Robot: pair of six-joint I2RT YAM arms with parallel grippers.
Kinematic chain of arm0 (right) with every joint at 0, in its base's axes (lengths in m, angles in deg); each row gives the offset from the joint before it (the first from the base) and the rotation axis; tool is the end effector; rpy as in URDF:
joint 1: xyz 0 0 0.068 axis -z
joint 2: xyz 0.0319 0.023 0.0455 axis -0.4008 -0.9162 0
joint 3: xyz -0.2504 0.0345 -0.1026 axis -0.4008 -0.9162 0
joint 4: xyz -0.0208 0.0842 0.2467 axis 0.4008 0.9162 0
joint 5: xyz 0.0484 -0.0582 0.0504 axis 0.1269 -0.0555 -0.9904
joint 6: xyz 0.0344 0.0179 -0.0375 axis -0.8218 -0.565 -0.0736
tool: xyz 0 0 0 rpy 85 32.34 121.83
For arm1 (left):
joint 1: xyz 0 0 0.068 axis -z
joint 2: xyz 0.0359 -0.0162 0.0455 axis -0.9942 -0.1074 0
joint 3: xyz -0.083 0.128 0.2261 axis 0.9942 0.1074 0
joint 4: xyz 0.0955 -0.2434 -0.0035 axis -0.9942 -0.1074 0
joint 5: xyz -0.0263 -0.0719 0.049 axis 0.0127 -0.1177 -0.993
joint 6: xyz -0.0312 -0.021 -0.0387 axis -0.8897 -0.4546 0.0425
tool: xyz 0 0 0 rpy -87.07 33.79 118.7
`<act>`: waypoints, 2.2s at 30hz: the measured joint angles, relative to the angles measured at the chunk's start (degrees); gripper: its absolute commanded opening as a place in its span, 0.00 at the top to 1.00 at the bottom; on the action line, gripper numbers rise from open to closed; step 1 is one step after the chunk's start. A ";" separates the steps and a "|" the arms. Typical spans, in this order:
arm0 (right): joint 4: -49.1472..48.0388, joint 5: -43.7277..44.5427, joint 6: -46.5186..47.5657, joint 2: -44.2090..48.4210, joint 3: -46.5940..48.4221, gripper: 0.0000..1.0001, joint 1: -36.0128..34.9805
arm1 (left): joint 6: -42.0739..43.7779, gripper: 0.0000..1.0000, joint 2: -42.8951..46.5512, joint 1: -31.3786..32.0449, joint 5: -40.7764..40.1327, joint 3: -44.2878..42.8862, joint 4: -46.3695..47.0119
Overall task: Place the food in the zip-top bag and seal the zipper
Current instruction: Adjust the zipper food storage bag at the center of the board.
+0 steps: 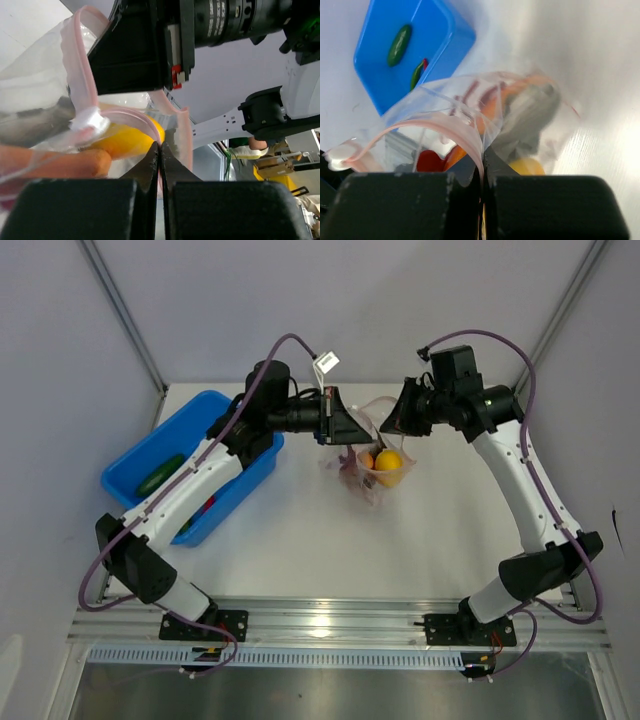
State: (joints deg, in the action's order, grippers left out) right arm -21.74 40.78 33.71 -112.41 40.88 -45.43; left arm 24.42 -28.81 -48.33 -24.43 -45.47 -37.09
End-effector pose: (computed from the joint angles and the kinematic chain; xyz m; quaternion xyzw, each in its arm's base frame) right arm 0.2892 0.1270 0.4337 0.0088 0.9048 0.3000 0.3021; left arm 0.2696 -0.2229 0.4228 0.2177 0.7325 -0.5812 0.2797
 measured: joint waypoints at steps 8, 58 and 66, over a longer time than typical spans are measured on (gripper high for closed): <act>-2.56 2.49 1.77 0.15 -8.48 1.00 -1.46 | -0.85 0.99 -4.76 -1.03 -2.69 -2.47 -10.14; 5.70 9.46 2.21 10.45 -15.23 1.00 0.59 | 4.15 0.00 -0.46 -2.45 -9.05 4.61 -13.66; 3.56 8.17 3.28 8.09 -16.09 1.00 0.22 | 6.58 0.00 13.70 -8.87 -28.15 5.55 -21.27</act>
State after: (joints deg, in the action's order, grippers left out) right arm -18.18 48.96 36.98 -104.32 24.80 -45.21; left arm 31.00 -15.10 -57.20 -52.58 -39.92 -58.36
